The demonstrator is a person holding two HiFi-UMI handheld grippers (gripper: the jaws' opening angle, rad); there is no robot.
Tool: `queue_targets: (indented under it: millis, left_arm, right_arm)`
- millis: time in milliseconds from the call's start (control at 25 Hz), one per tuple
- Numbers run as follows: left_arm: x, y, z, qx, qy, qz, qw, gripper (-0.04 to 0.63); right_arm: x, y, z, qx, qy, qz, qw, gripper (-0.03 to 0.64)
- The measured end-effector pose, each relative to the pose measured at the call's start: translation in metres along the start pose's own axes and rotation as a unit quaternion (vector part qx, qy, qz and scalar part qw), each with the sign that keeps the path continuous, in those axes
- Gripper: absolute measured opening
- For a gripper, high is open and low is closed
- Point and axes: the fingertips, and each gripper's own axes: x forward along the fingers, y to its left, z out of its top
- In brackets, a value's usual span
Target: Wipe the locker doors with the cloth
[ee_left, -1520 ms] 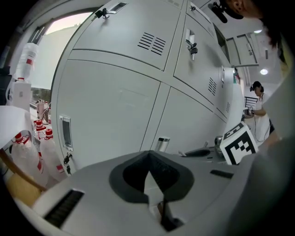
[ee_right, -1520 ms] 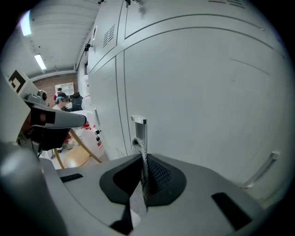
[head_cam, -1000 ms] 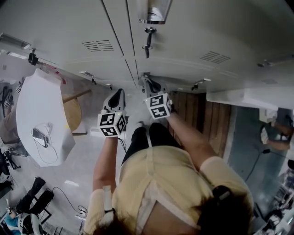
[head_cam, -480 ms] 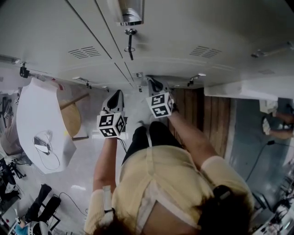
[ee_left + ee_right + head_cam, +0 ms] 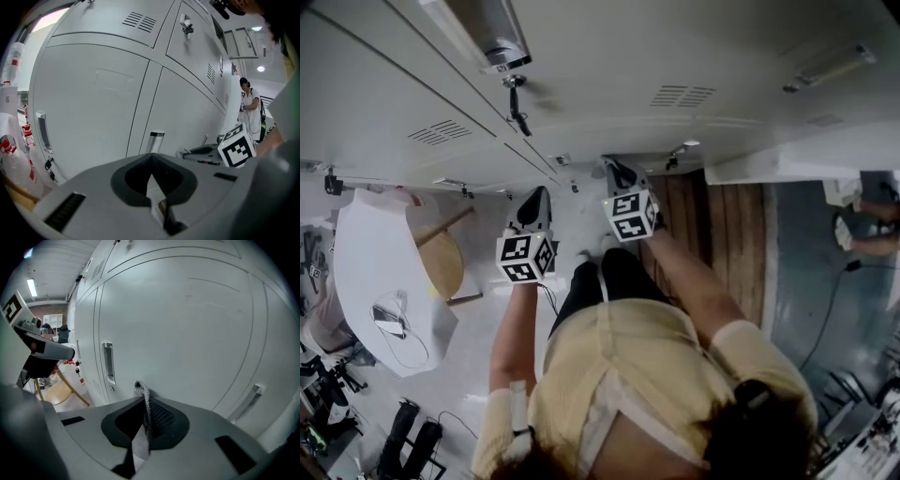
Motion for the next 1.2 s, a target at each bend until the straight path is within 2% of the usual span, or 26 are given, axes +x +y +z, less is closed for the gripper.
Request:
queue_targets:
  millis: [520,1200]
  left_arm:
    - [0.03,-0.032,0.003,0.022,0.013,-0.045,0.9986,0.002]
    - [0.052,-0.049,0.009,0.024,0.015,-0.067,0.9974,0.002]
  right_arm:
    - [-0.016,-0.056,-0.027,0.039,0.014,-0.061,0.997,0.014]
    - [-0.032,-0.102,-0.047,0.075,0.035,-0.112,0.99,0.014]
